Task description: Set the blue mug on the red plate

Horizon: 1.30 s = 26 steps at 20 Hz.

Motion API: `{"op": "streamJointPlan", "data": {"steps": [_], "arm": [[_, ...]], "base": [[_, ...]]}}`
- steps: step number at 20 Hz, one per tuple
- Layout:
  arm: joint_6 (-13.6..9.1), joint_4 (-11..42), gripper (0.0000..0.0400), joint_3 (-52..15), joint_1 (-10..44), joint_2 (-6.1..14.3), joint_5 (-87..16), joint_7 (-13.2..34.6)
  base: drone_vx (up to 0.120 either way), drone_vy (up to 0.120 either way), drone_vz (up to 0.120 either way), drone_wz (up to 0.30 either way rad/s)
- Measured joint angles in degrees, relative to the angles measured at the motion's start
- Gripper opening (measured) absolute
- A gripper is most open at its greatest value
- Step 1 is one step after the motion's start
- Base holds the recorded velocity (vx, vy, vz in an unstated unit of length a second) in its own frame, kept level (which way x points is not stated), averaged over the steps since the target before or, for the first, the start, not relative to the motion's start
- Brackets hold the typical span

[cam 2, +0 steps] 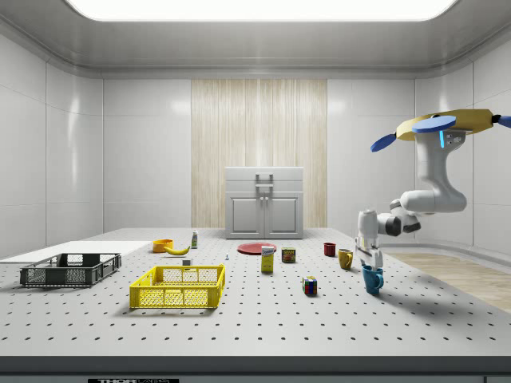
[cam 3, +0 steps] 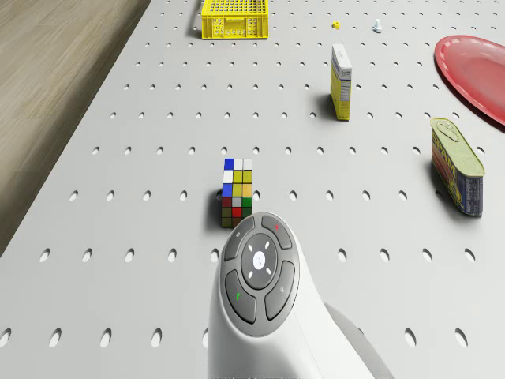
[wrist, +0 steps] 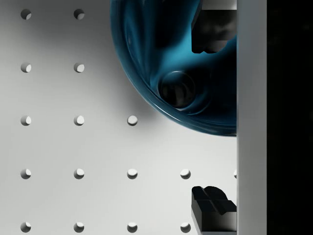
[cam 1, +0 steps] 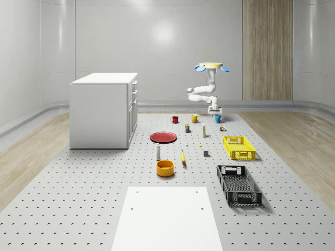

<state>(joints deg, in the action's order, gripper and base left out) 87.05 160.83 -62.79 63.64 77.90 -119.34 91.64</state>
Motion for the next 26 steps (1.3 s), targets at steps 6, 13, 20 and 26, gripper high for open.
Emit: {"op": "streamJointPlan", "data": {"steps": [6,13,20,26], "arm": [[0.36,-0.84,0.0354,-0.17,0.87,0.0,0.13,0.11],[0.74,-1.1,0.0144,-0.3,1.28,0.3,0.33,0.27],[1.09,-1.18,0.0108,-0.39,1.52,0.66,0.52,0.43],[0.27,-0.36,0.0102,-2.55,1.45,0.88,2.63,0.76]], "base": [[0.0,0.0,0.0,0.0],[0.0,0.0,0.0,0.0],[0.0,0.0,0.0,0.0],[0.027,-0.02,0.06,0.0]]}}
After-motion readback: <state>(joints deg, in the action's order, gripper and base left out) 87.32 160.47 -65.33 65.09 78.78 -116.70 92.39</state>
